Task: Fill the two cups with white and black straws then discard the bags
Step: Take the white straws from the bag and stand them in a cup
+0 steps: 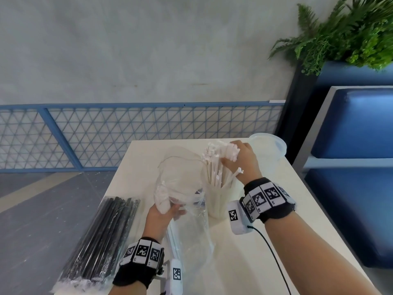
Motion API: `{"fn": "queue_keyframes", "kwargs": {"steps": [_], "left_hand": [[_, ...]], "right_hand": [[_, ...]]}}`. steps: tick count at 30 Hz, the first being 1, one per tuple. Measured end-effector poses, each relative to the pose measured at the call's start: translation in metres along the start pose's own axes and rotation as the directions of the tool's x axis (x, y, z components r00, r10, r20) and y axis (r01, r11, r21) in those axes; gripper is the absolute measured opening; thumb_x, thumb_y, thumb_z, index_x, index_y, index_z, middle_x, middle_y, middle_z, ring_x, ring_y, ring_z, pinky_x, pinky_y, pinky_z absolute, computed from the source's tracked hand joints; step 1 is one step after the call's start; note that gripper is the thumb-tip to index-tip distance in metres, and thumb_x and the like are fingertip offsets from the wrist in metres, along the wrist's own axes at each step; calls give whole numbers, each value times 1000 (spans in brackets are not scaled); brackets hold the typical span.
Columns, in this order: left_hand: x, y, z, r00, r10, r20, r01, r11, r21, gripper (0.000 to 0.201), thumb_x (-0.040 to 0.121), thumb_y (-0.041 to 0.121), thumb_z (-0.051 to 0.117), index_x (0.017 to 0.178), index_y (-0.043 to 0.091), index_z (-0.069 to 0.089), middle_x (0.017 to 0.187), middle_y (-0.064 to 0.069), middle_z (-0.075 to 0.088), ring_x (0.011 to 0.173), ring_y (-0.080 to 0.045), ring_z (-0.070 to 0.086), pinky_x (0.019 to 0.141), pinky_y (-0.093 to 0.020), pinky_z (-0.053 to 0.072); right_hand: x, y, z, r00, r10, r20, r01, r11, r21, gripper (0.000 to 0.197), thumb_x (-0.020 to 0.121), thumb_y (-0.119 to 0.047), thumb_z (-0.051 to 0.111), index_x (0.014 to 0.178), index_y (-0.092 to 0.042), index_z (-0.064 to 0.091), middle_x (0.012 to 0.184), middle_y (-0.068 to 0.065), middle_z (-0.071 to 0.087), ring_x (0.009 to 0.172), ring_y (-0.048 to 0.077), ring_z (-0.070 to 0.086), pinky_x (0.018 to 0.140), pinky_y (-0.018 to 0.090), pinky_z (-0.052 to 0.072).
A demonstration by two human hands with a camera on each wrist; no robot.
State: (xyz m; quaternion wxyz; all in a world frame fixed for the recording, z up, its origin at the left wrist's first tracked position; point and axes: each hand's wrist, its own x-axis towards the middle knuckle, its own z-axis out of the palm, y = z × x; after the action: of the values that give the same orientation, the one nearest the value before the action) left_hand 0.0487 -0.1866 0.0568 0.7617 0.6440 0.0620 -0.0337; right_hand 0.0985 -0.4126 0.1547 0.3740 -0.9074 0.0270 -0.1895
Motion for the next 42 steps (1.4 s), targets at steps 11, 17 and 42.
{"fn": "queue_keyframes", "kwargs": {"steps": [11, 17, 42], "left_hand": [[-3, 8, 1, 998, 68, 1, -67, 996, 61, 9, 82, -1, 63, 80, 7, 62, 66, 0, 73, 72, -23, 70, 80, -37, 51], [-11, 13, 8, 991, 104, 86, -117, 980, 163, 14, 74, 2, 73, 80, 14, 70, 77, 7, 72, 71, 1, 66, 65, -10, 49], [-18, -1, 8, 960, -58, 274, -60, 914, 402, 33, 63, 18, 83, 90, 21, 65, 96, -5, 71, 92, -18, 66, 85, -31, 53]], "right_hand": [[-73, -25, 0, 819, -101, -565, 317, 900, 299, 9, 90, -27, 47, 97, -23, 48, 93, -9, 49, 86, 11, 48, 77, 10, 37], [-106, -37, 31, 903, -412, -121, 429, 852, 300, 15, 92, -16, 48, 99, -14, 61, 93, -6, 59, 80, 4, 59, 74, 11, 46], [-88, -59, 35, 987, -80, 137, -34, 741, 671, 21, 97, -13, 43, 78, -12, 51, 67, -5, 53, 67, 9, 51, 68, 23, 44]]}}
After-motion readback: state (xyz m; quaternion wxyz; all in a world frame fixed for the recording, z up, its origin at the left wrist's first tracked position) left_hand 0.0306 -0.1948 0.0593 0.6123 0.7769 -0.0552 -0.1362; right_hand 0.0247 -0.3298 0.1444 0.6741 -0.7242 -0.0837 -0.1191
